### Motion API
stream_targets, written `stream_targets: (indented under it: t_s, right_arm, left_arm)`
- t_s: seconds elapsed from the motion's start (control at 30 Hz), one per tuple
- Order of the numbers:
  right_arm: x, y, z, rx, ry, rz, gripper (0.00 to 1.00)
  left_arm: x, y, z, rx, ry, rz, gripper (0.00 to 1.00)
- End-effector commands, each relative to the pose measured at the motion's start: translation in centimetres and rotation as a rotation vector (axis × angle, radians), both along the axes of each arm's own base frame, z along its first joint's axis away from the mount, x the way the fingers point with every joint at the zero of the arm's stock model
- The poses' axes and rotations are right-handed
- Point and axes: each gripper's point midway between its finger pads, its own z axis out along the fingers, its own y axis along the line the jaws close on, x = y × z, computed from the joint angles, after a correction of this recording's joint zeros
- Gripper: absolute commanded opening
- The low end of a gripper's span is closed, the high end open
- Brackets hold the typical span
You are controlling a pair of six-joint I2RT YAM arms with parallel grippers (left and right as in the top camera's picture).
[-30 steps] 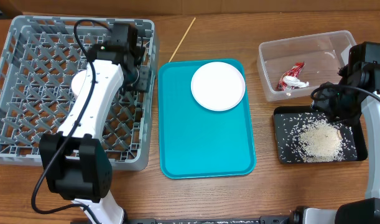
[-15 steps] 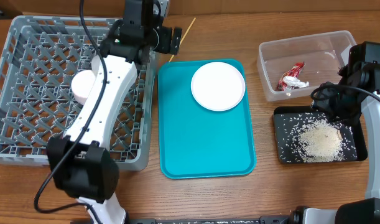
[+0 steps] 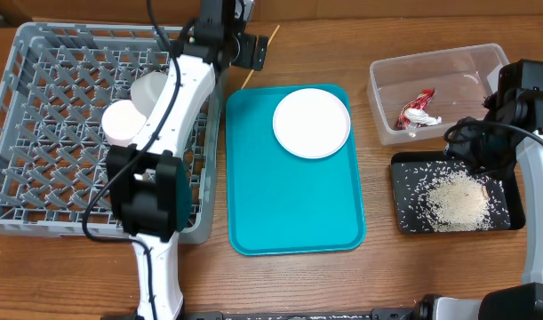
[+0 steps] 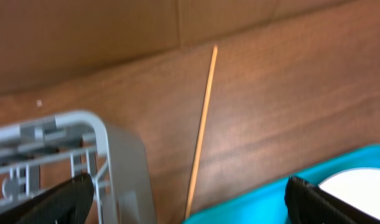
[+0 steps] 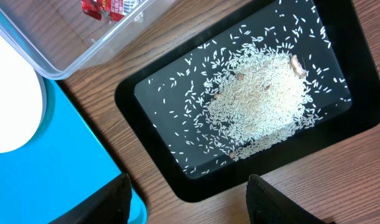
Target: Sort waste into correct bins and load items into the dishwasher
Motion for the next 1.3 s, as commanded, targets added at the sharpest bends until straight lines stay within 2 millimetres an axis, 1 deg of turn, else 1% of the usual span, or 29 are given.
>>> stream_targets:
  t_s: [0.0,0.07,0.17,0.2,0.27,0.33,0.5,0.63,0.7,0.93,1.0,1.1,1.27]
  right_arm:
    - [0.3,-0.1,1.3,-0.009,-0.046,0.000,0.61]
    - [0.3,-0.1,1.3,-0.009,-0.046,0.000,0.61]
    - [0.3,-0.1,1.3,-0.009,-0.047,0.000,0.61]
    - [0.3,-0.1,1.3,-0.009,-0.047,0.000,0.61]
    - [0.3,-0.1,1.3,-0.009,-0.046,0.000,0.61]
    - [0.3,-0.1,1.3,-0.009,-0.046,0.000,0.61]
    - [0.3,-0.1,1.3,-0.009,-0.046,0.000,0.61]
    - [0.3,-0.1,1.3,-0.009,-0.046,0.000,0.61]
    - [0.3,-0.1,1.3,-0.009,-0.046,0.000,0.61]
    - [0.2,-0.1,1.3,-0.008,-0.043,0.000,0.61]
    - [0.2,-0.1,1.3,-0.008,-0.040,0.000,0.61]
    - [0.0,-0.1,1.2,-0.007,-0.035,0.000,0.61]
    - [0.0,-0.1,1.2,-0.007,-0.035,0.000,0.61]
  left_arm:
    - [1.2,-2.0,2.1,-0.033,0.012,-0.052,0.99]
    - [1.2,-2.7,1.9,-0.052,0.045,-0.077,0.96]
    - [1.1,-3.9,0.9,-0.057,0.070,-0.125,0.99]
    - [1.1,-4.6,-0.2,-0.037,0.079,-0.151,0.99]
    - [1.2,-4.8,-1.4,0.025,0.083,-0.128,0.97]
    - [1.2,-5.0,-2.3,0.075,0.085,-0.129,0.97]
    - [1.2,-5.0,-4.6,0.124,0.111,-0.115,0.97]
    - [1.5,-4.3,-6.2,0.157,0.128,-0.087,0.98]
    - [1.7,-3.8,-7.4,0.184,0.140,-0.070,0.98]
    - [2.0,-3.7,-11.3,0.203,0.175,-0.066,0.98]
    - [2.5,-3.8,-11.3,0.198,0.159,-0.063,0.98]
    - [3.3,-4.0,-10.8,0.186,0.119,-0.059,0.96]
    - [3.9,-3.9,-10.6,0.171,0.097,-0.044,0.94]
